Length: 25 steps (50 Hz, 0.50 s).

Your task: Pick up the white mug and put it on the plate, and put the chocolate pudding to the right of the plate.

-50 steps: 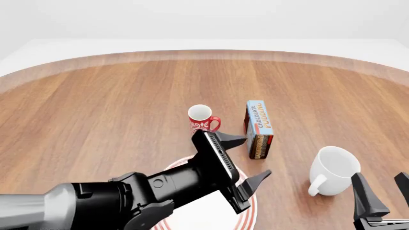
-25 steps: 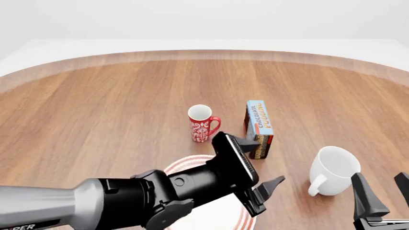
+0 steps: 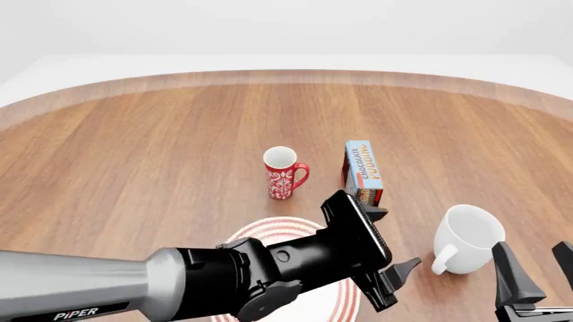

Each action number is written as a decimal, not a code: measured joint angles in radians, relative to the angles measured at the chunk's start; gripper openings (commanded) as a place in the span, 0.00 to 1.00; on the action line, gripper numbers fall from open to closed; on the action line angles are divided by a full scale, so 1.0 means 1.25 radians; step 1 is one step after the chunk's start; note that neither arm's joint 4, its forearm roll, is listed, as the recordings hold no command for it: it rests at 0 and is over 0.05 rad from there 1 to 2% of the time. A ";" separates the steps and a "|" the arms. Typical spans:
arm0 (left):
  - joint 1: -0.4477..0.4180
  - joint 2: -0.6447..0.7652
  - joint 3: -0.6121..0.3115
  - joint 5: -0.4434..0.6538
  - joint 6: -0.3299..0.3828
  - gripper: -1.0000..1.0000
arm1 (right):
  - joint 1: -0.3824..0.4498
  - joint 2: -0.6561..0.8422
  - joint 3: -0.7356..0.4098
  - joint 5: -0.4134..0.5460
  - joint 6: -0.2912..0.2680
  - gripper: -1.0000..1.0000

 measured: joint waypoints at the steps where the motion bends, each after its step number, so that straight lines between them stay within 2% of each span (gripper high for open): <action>1: -0.002 0.003 -0.003 0.002 -0.001 1.00 | 0.000 0.000 0.000 0.000 0.000 1.00; 25: -0.032 0.051 -0.069 0.047 -0.019 1.00 | -0.001 0.000 0.000 0.000 0.000 1.00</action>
